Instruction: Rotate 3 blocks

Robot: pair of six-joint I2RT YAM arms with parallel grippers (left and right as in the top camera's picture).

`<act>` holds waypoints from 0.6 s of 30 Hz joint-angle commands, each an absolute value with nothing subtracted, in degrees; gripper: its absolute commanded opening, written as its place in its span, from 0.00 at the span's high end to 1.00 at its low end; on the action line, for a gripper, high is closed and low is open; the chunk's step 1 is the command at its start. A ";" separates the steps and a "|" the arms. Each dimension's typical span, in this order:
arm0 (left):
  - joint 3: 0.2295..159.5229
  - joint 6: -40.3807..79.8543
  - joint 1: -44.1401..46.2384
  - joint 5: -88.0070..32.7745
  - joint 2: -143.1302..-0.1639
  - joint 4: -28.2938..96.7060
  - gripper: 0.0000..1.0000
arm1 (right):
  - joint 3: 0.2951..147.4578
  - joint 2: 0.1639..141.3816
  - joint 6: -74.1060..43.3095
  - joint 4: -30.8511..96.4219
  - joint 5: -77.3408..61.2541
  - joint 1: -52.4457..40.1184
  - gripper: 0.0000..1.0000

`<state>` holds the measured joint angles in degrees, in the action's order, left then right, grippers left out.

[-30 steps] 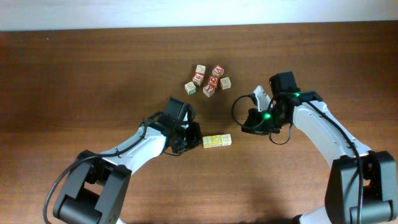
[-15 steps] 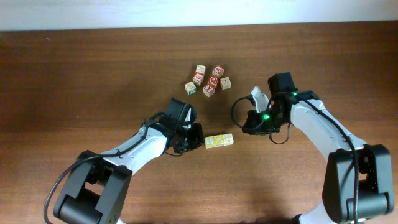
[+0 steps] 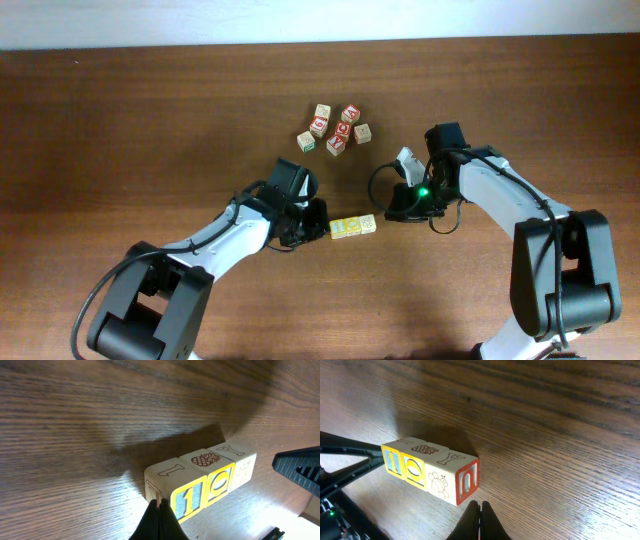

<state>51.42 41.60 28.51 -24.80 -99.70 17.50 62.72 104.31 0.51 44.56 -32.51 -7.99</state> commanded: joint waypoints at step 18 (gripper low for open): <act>50.81 42.81 28.86 -23.79 -100.07 17.15 1.00 | 62.13 110.04 3.03 41.04 -38.39 -10.55 0.96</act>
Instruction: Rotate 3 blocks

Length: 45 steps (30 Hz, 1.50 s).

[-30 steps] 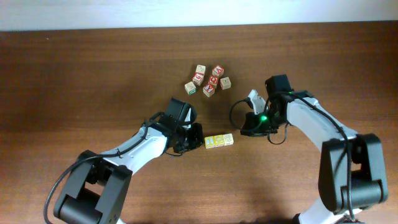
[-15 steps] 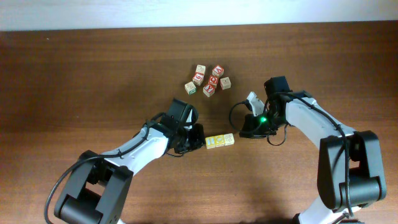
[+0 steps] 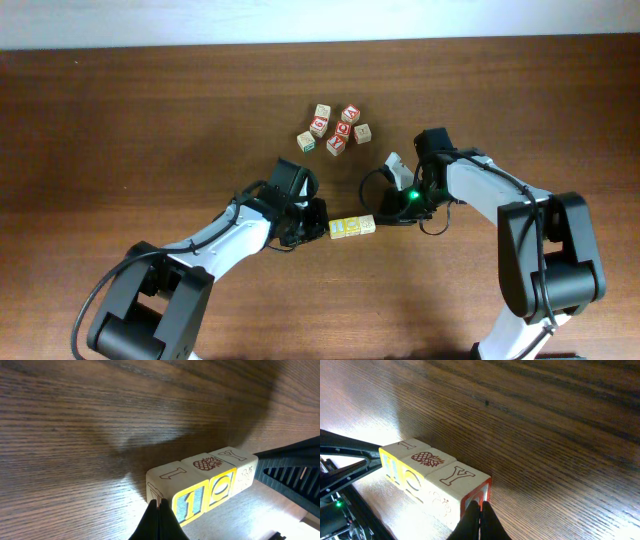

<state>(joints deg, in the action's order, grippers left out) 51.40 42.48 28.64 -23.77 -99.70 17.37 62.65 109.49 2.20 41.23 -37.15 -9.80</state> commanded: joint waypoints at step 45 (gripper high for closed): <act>50.83 42.83 28.86 -23.79 -100.07 16.97 1.00 | 69.67 106.41 -7.88 42.57 -45.45 -27.73 0.96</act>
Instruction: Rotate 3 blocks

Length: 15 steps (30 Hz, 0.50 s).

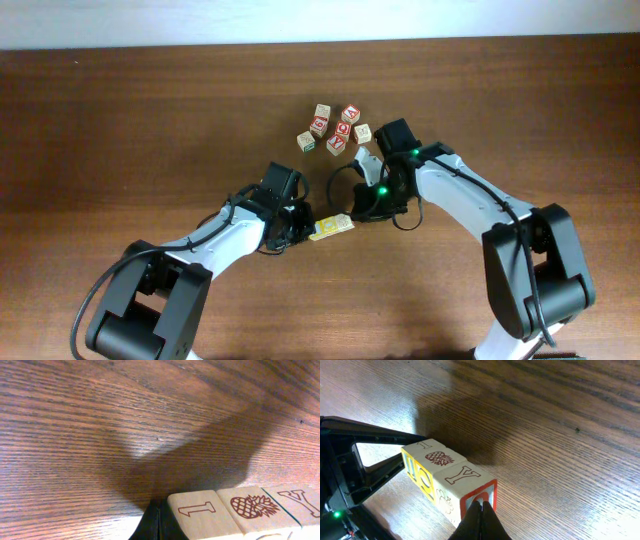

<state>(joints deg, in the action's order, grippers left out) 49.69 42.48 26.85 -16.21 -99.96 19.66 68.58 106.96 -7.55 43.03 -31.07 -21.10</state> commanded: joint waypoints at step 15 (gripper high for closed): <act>50.83 42.83 28.88 -23.81 -100.07 16.97 1.00 | 70.41 104.51 -9.13 44.10 -41.30 -30.00 0.96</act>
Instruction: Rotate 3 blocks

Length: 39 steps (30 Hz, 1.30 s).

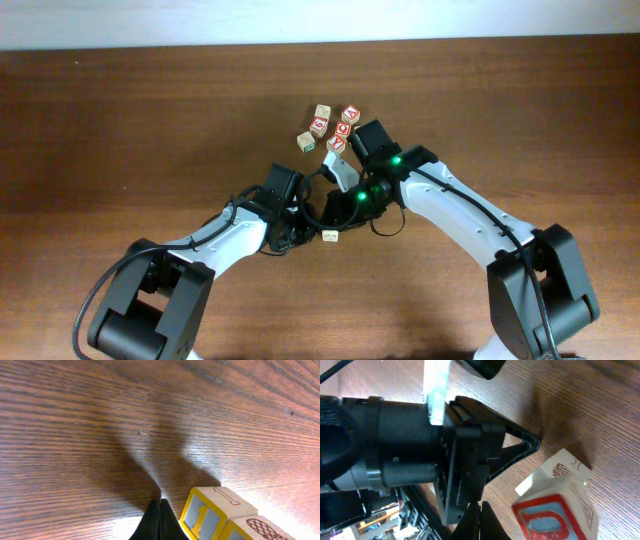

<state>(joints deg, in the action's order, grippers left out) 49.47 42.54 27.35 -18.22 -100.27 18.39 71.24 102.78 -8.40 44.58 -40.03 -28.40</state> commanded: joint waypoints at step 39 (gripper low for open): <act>50.83 42.81 26.02 -24.23 -100.05 17.54 1.00 | 80.31 107.53 -22.92 57.65 -22.44 -27.86 0.96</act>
<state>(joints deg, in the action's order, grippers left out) 49.82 42.70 26.22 -23.81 -100.29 17.52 80.58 107.11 -19.29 57.52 -22.92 -27.57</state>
